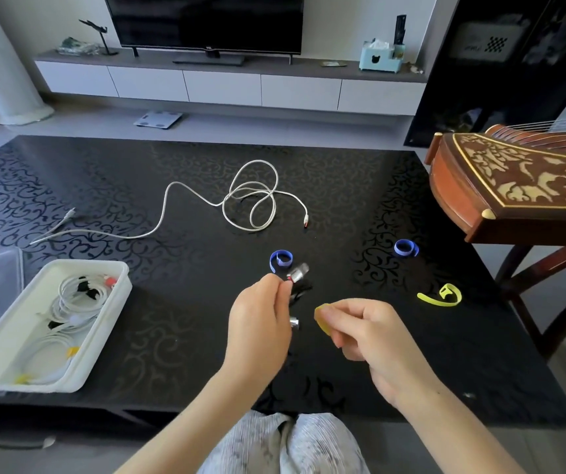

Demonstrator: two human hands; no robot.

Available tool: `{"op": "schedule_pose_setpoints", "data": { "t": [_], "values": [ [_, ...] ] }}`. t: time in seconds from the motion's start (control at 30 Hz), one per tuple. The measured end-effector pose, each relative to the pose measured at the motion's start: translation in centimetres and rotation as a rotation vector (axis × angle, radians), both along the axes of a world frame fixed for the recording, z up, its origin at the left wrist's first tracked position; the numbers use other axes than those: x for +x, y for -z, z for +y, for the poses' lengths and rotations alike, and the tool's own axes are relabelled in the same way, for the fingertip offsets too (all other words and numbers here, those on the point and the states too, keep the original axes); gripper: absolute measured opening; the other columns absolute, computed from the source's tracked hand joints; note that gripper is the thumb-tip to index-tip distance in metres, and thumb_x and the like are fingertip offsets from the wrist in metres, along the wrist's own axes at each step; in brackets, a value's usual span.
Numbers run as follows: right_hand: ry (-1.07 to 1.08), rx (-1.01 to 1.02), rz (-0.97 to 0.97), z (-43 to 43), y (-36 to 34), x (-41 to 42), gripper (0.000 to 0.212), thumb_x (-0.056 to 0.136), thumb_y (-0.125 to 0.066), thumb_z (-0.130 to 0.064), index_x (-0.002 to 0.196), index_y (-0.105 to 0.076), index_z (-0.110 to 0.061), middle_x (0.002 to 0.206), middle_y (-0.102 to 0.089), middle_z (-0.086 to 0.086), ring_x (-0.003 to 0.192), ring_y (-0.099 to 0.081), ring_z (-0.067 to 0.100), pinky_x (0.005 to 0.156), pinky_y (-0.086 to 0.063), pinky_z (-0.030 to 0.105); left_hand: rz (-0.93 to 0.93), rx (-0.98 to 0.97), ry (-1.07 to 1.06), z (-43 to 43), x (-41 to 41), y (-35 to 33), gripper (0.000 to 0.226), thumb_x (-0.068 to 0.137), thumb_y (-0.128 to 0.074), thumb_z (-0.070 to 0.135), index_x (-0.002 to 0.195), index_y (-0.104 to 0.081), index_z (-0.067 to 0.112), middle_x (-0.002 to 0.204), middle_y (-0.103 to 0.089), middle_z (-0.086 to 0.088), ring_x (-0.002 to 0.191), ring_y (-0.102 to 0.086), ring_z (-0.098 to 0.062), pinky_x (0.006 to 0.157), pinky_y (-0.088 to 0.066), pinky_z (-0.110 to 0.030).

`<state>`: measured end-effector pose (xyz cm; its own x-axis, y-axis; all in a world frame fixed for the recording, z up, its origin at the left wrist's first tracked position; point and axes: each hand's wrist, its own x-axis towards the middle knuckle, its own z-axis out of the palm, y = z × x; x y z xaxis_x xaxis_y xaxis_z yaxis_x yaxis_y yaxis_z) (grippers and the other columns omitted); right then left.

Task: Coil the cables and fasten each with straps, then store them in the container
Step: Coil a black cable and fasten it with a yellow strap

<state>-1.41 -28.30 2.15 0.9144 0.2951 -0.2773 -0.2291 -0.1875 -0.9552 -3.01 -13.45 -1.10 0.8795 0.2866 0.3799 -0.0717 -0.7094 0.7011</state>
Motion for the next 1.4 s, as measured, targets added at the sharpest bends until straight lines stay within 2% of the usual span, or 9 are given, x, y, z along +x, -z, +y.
{"op": "schedule_pose_setpoints", "data": {
  "t": [0.3, 0.4, 0.5, 0.67, 0.8, 0.97, 1.17, 1.3, 1.4],
  "values": [
    [0.033, 0.043, 0.054, 1.7, -2.9, -1.3, 0.031, 0.083, -0.058, -0.004, 0.053, -0.051, -0.002, 0.048, -0.03, 0.001, 0.046, -0.023, 0.011, 0.045, -0.019, 0.023, -0.213, 0.251, 0.189, -0.4, -1.1, -1.5, 0.034, 0.095, -0.038, 0.018, 0.064, -0.047, 0.009, 0.054, -0.043, 0.002, 0.049, -0.039, -0.018, 0.055, -0.032, -0.028],
    [0.082, 0.076, 0.053, 1.7, -3.1, -1.8, 0.029, 0.082, -0.059, -0.005, 0.054, -0.063, -0.008, 0.041, -0.035, -0.006, 0.044, -0.025, 0.01, 0.046, -0.02, 0.024, -0.129, 0.144, 0.242, -0.2, -1.4, -2.3, 0.04, 0.097, -0.032, 0.032, 0.065, -0.044, 0.01, 0.055, -0.048, 0.002, 0.052, -0.042, -0.018, 0.054, -0.033, -0.027],
    [0.09, 0.086, -0.006, 1.7, -3.5, -2.0, 0.021, 0.083, -0.059, -0.007, 0.07, -0.064, 0.009, 0.041, -0.038, -0.008, 0.045, -0.028, 0.009, 0.046, -0.02, 0.023, -0.044, 0.029, 0.306, -0.2, -1.8, -3.2, 0.046, 0.097, -0.032, 0.042, 0.072, -0.049, 0.007, 0.062, -0.055, -0.005, 0.058, -0.049, -0.02, 0.056, -0.038, -0.034],
    [0.026, 0.079, -0.107, 1.5, -4.4, -2.2, 0.02, 0.089, -0.06, -0.008, 0.075, -0.069, 0.003, 0.036, -0.047, -0.012, 0.035, -0.046, -0.001, 0.039, -0.032, 0.008, 0.095, -0.222, 0.302, -0.2, -2.2, -5.2, 0.035, 0.093, -0.052, 0.035, 0.078, -0.054, 0.003, 0.066, -0.054, -0.014, 0.057, -0.043, -0.016, 0.055, -0.037, -0.033],
    [0.034, 0.083, -0.148, 1.5, -4.8, -2.1, 0.016, 0.089, -0.062, -0.009, 0.084, -0.072, 0.003, 0.035, -0.049, -0.012, 0.032, -0.046, -0.003, 0.038, -0.032, 0.006, 0.179, -0.316, 0.272, -0.1, -1.7, -5.5, 0.032, 0.091, -0.057, 0.032, 0.067, -0.05, 0.012, 0.057, -0.042, 0.004, 0.052, -0.034, -0.006, 0.051, -0.03, -0.02],
    [0.024, 0.049, -0.177, 1.7, -4.5, -1.7, 0.02, 0.088, -0.065, -0.015, 0.083, -0.073, 0.003, 0.04, -0.053, -0.011, 0.034, -0.046, -0.002, 0.042, -0.033, 0.007, 0.213, -0.374, 0.211, -0.1, -1.1, -5.6, 0.042, 0.096, -0.048, 0.034, 0.074, -0.055, -0.001, 0.062, -0.048, -0.013, 0.057, -0.04, -0.015, 0.055, -0.034, -0.029],
    [-0.068, 0.13, -0.236, 0.7, -4.0, -1.8, 0.021, 0.089, -0.064, -0.018, 0.07, -0.07, -0.012, 0.051, -0.049, 0.005, 0.051, -0.044, 0.015, 0.055, -0.038, 0.027, 0.237, -0.456, 0.057, 0.3, -0.3, -5.8, 0.042, 0.096, -0.047, 0.037, 0.067, -0.049, 0.007, 0.057, -0.048, -0.003, 0.051, -0.039, -0.012, 0.045, -0.031, -0.017],
    [-0.133, 0.481, -0.105, -0.2, -5.5, -2.3, 0.05, 0.09, -0.056, -0.034, 0.047, -0.054, -0.008, 0.062, -0.058, 0.014, 0.068, -0.061, 0.025, 0.079, -0.055, 0.039, 0.212, -0.442, -0.008, 1.1, -0.2, -6.3, 0.043, 0.097, -0.046, 0.038, 0.063, -0.041, 0.012, 0.057, -0.044, -0.002, 0.053, -0.042, -0.012, 0.041, -0.028, -0.013],
    [-0.013, 0.378, 0.047, -0.2, -5.9, -1.7, 0.063, 0.086, -0.054, -0.042, 0.034, -0.045, -0.006, 0.049, -0.05, 0.015, 0.059, -0.062, 0.029, 0.077, -0.057, 0.04, 0.17, -0.391, 0.04, 1.0, -0.4, -6.9, 0.042, 0.096, -0.046, 0.037, 0.061, -0.041, 0.015, 0.057, -0.04, -0.002, 0.052, -0.034, -0.013, 0.046, -0.028, -0.019]
  ]
}}
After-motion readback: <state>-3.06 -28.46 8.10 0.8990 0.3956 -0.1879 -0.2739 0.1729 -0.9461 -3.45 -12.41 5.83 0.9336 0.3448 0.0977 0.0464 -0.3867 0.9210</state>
